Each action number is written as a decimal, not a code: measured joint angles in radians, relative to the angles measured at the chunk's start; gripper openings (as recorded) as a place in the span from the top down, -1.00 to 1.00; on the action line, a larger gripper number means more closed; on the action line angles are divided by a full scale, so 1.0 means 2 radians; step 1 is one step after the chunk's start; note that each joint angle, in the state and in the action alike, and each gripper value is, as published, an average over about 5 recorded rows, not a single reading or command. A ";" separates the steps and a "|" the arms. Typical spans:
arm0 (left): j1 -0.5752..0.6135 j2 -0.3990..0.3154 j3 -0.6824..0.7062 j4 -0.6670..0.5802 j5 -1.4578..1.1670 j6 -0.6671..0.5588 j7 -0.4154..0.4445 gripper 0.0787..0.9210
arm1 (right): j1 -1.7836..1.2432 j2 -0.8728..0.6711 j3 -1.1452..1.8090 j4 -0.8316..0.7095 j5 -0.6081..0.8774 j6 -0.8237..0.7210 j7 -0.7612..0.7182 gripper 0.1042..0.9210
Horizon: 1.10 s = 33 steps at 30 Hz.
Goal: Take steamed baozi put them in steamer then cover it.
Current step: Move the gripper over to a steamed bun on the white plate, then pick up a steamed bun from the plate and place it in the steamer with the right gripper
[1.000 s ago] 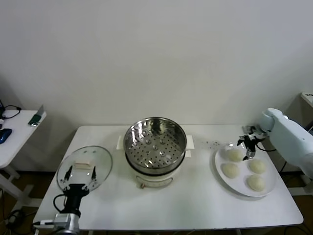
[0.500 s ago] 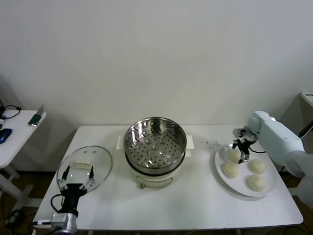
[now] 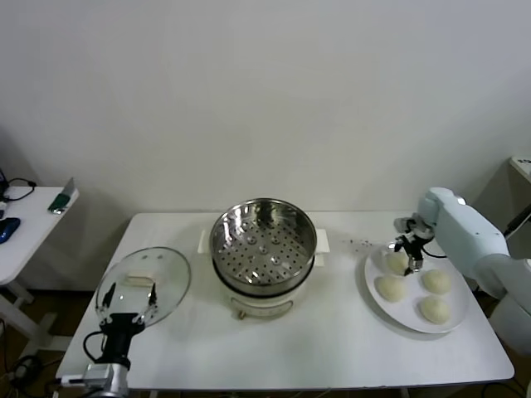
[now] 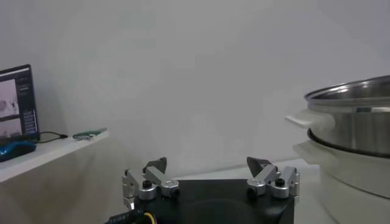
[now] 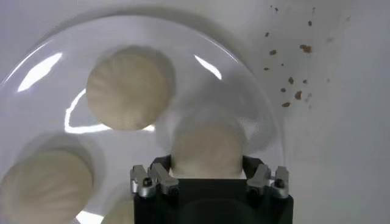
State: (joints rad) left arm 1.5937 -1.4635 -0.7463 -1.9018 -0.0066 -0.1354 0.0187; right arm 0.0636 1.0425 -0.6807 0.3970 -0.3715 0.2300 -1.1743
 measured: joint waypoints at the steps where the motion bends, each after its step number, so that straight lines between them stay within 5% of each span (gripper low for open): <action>1: 0.000 0.000 0.000 0.000 0.000 0.000 0.000 -0.77 | 0.001 0.000 0.000 0.000 -0.001 0.001 0.000 -0.49; 16: 0.006 0.000 -0.003 -0.003 0.003 -0.001 -0.001 -0.77 | 0.098 0.006 -0.085 0.085 0.042 0.068 -0.034 -0.47; 33: 0.020 -0.003 0.007 -0.014 -0.010 0.006 -0.006 -0.77 | 0.228 0.103 -0.192 0.247 0.090 0.157 -0.052 -0.47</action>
State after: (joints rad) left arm 1.6329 -1.4697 -0.7328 -1.9300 -0.0263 -0.1243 0.0076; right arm 0.5191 1.2489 -1.0645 0.8912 -0.1922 0.5446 -1.2779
